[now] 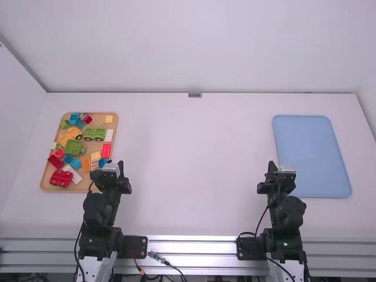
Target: Assemble lego blocks to make yellow taxi
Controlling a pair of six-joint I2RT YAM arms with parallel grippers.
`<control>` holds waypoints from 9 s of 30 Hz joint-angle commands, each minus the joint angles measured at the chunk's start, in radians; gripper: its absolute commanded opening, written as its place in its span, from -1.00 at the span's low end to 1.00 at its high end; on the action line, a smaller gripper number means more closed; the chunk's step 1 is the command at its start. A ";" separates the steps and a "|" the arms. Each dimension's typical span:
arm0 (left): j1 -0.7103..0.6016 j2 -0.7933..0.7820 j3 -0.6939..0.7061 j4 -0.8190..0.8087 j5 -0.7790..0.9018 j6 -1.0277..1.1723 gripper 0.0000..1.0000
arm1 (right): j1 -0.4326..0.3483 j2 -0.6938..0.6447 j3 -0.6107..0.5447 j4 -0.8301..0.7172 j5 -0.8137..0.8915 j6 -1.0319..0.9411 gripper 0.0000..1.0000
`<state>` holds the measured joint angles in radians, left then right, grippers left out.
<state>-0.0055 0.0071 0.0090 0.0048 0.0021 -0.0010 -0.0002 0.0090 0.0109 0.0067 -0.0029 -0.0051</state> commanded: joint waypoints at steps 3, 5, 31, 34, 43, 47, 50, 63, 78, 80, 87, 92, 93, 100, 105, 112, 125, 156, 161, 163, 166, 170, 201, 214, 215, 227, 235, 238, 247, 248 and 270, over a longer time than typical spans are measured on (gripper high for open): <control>-0.018 0.018 0.018 0.018 -0.018 -0.018 -0.96 | -0.018 0.018 0.018 0.018 -0.016 0.020 -0.96; -0.027 0.035 0.035 0.024 -0.035 -0.035 -0.92 | -0.018 0.035 0.035 0.035 -0.034 0.024 -0.92; -0.026 0.223 0.223 0.053 -0.097 0.042 -0.55 | 0.143 0.223 0.223 0.145 -0.131 -0.131 -0.55; -0.032 0.238 0.238 0.068 -0.097 0.042 -0.52 | 0.158 0.238 0.238 0.160 -0.130 -0.146 -0.52; -0.034 0.325 0.325 0.100 -0.101 0.043 -0.34 | 0.126 0.305 0.305 0.165 -0.131 -0.128 -0.38; -0.033 0.380 0.380 0.108 -0.101 0.042 -0.23 | 0.103 0.336 0.336 0.142 -0.131 -0.122 -0.32; -0.034 0.417 0.417 0.105 -0.098 0.041 -0.16 | 0.093 0.356 0.356 0.134 -0.131 -0.123 -0.28; -0.001 0.683 0.587 0.052 -0.097 -0.011 0.37 | 0.080 0.541 0.541 0.090 -0.128 -0.126 0.09; 0.013 0.898 0.589 0.033 -0.144 -0.065 0.80 | 0.078 0.808 0.787 0.084 -0.127 -0.134 0.62; 0.013 0.927 0.604 0.010 -0.173 -0.083 0.86 | 0.077 0.857 0.787 0.082 -0.127 -0.134 0.72; 0.013 0.969 0.683 -0.076 -0.187 -0.077 0.98 | 0.079 0.970 0.787 0.079 -0.127 -0.134 0.95; 0.013 1.025 0.737 -0.115 -0.210 -0.077 0.98 | 0.077 1.040 0.787 0.062 -0.125 -0.130 0.98; 0.013 1.044 0.747 -0.113 -0.232 -0.079 0.98 | 0.077 1.058 0.787 0.058 -0.120 -0.130 0.98; 0.013 1.114 0.795 -0.142 -0.258 -0.079 0.98 | 0.077 1.134 0.788 0.043 -0.071 -0.130 0.98; 0.013 1.161 0.836 -0.165 -0.279 -0.082 0.98 | 0.077 1.192 0.787 0.037 -0.071 -0.123 0.98; 0.013 1.171 0.856 -0.167 -0.311 -0.089 0.98 | 0.077 1.230 0.787 0.035 -0.079 -0.122 0.98; 0.308 1.171 0.856 -0.137 -0.065 -0.063 0.98 | 0.067 1.230 0.790 0.036 -0.079 -0.083 0.98; 0.636 1.845 1.619 -0.546 0.073 0.351 0.98 | 0.066 1.446 1.091 -0.184 -0.086 -0.123 0.98; 0.635 1.966 1.777 -0.623 0.039 0.433 0.98 | 0.068 1.446 1.091 -0.206 -0.083 -0.123 0.98; 0.635 2.002 1.816 -0.629 0.041 0.495 0.98 | 0.066 1.446 1.091 -0.224 -0.082 -0.123 0.98; 0.635 2.047 1.844 -0.631 0.050 0.585 0.98 | 0.069 1.446 1.089 -0.231 -0.081 -0.122 0.98; 0.650 2.086 1.849 -0.621 0.040 0.637 0.98 | 0.086 1.446 1.089 -0.231 -0.082 -0.123 0.97; 0.766 2.232 1.790 -0.601 0.137 1.027 0.98 | 0.224 1.446 1.089 -0.263 0.004 -0.132 0.98; 0.751 2.259 1.756 -0.573 0.149 1.054 0.98 | 0.233 1.446 1.089 -0.262 0.001 -0.124 0.98; 0.751 2.262 1.756 -0.572 0.157 1.059 0.98 | 0.238 1.446 1.089 -0.262 0.000 -0.127 0.98; 0.753 2.273 1.752 -0.628 0.318 1.162 0.99 | 0.273 1.446 1.089 -0.259 0.004 -0.156 0.98; 0.775 2.274 1.707 -0.583 0.418 1.203 0.95 | 0.291 1.446 1.089 -0.259 0.005 -0.153 0.98; 0.792 2.275 1.702 -0.583 0.451 1.202 0.96 | 0.299 1.446 1.089 -0.259 0.004 -0.153 0.98; 0.858 2.278 1.702 -0.602 0.534 1.203 0.99 | 0.300 1.446 1.089 -0.258 0.004 -0.156 0.98; 0.864 2.282 1.702 -0.600 0.550 1.203 0.98 | 0.300 1.446 1.089 -0.258 0.004 -0.156 0.98; 0.835 2.349 1.714 -0.518 0.532 1.133 0.36 | 0.303 1.446 1.089 -0.259 0.004 -0.157 0.98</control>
<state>0.8341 2.3371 1.7294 -0.5316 0.5236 1.1744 0.2993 1.4513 1.0740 -0.2512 -0.0006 -0.1654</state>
